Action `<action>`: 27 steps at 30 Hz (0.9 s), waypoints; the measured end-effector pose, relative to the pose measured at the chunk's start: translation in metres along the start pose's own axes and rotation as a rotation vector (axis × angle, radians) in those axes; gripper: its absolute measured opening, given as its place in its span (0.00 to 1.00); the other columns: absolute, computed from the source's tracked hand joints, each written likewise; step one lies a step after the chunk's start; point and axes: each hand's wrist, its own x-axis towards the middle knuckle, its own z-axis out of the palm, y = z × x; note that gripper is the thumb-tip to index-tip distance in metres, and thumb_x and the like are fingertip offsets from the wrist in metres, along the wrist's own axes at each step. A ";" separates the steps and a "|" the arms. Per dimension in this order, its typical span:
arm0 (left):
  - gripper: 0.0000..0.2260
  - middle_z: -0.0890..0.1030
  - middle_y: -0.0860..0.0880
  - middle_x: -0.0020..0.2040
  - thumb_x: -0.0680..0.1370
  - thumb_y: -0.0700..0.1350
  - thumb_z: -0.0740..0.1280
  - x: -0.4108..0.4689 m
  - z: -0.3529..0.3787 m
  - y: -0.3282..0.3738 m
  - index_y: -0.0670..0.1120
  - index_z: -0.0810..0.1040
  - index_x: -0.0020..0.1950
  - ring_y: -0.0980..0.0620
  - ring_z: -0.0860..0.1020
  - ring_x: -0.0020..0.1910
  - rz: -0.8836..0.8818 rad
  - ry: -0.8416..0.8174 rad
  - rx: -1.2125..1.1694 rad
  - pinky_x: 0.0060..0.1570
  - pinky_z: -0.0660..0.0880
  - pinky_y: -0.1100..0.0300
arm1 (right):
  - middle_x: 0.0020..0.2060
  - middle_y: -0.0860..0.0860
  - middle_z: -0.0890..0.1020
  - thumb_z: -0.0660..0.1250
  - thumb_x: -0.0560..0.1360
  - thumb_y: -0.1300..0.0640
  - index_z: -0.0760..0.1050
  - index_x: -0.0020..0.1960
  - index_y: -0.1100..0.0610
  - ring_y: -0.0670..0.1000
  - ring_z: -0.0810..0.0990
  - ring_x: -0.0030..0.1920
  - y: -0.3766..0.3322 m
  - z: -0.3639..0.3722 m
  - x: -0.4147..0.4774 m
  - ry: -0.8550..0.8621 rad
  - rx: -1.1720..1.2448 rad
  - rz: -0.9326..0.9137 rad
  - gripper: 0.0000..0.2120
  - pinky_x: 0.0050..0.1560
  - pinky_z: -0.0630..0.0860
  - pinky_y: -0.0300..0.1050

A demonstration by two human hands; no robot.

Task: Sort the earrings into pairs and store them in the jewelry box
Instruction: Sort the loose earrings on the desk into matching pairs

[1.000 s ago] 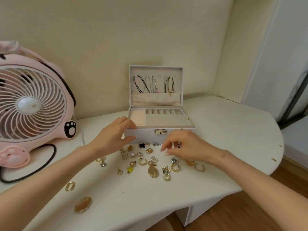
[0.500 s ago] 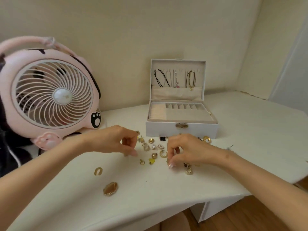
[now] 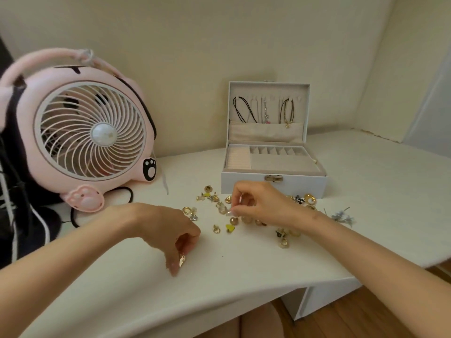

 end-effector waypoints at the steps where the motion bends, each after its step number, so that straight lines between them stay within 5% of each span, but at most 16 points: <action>1: 0.10 0.82 0.57 0.44 0.67 0.57 0.74 -0.001 0.000 0.001 0.60 0.75 0.42 0.58 0.80 0.43 0.008 0.034 -0.018 0.49 0.79 0.53 | 0.41 0.47 0.80 0.72 0.71 0.55 0.76 0.42 0.56 0.47 0.78 0.38 0.000 0.000 0.001 0.020 0.014 0.004 0.06 0.41 0.76 0.40; 7: 0.11 0.79 0.53 0.38 0.71 0.46 0.72 -0.005 -0.015 0.020 0.55 0.70 0.37 0.56 0.76 0.37 0.116 0.293 -0.184 0.41 0.73 0.61 | 0.40 0.48 0.77 0.76 0.67 0.59 0.81 0.40 0.55 0.41 0.71 0.35 0.007 -0.002 0.007 0.165 -0.008 0.011 0.04 0.40 0.71 0.33; 10: 0.08 0.78 0.51 0.35 0.72 0.40 0.71 0.001 -0.028 0.024 0.48 0.73 0.42 0.57 0.77 0.32 0.138 0.463 -0.372 0.34 0.71 0.67 | 0.39 0.49 0.76 0.76 0.65 0.62 0.81 0.41 0.52 0.44 0.73 0.35 0.011 -0.008 0.008 0.205 0.036 0.044 0.08 0.41 0.75 0.39; 13: 0.07 0.78 0.50 0.33 0.72 0.39 0.71 0.012 -0.040 0.024 0.45 0.74 0.43 0.55 0.79 0.31 0.162 0.652 -0.480 0.33 0.74 0.65 | 0.38 0.53 0.80 0.76 0.64 0.65 0.79 0.43 0.49 0.54 0.79 0.39 0.015 -0.020 0.009 0.273 0.112 0.089 0.14 0.44 0.79 0.47; 16: 0.05 0.81 0.48 0.34 0.73 0.38 0.71 0.029 -0.055 0.026 0.41 0.74 0.42 0.53 0.80 0.31 0.186 0.834 -0.618 0.34 0.78 0.57 | 0.36 0.47 0.80 0.77 0.63 0.63 0.80 0.40 0.52 0.47 0.76 0.35 0.021 -0.032 0.016 0.376 0.046 0.146 0.11 0.39 0.77 0.42; 19: 0.03 0.82 0.45 0.36 0.74 0.37 0.69 0.051 -0.073 0.028 0.39 0.75 0.44 0.53 0.81 0.32 0.233 0.980 -0.769 0.35 0.79 0.60 | 0.37 0.50 0.81 0.73 0.68 0.67 0.79 0.42 0.55 0.47 0.78 0.32 0.028 -0.047 0.027 0.467 0.138 0.196 0.09 0.35 0.78 0.39; 23: 0.02 0.81 0.42 0.40 0.75 0.38 0.68 0.083 -0.099 0.028 0.41 0.76 0.46 0.50 0.80 0.36 0.218 1.071 -0.958 0.40 0.79 0.57 | 0.40 0.53 0.81 0.70 0.71 0.68 0.79 0.47 0.59 0.45 0.79 0.29 0.044 -0.069 0.047 0.619 0.241 0.249 0.07 0.32 0.79 0.36; 27: 0.04 0.80 0.46 0.39 0.75 0.39 0.68 0.116 -0.118 0.028 0.40 0.76 0.48 0.52 0.79 0.34 0.127 1.075 -0.956 0.37 0.76 0.60 | 0.37 0.52 0.82 0.72 0.69 0.64 0.72 0.38 0.55 0.43 0.76 0.24 0.063 -0.091 0.067 0.713 0.156 0.333 0.09 0.33 0.75 0.39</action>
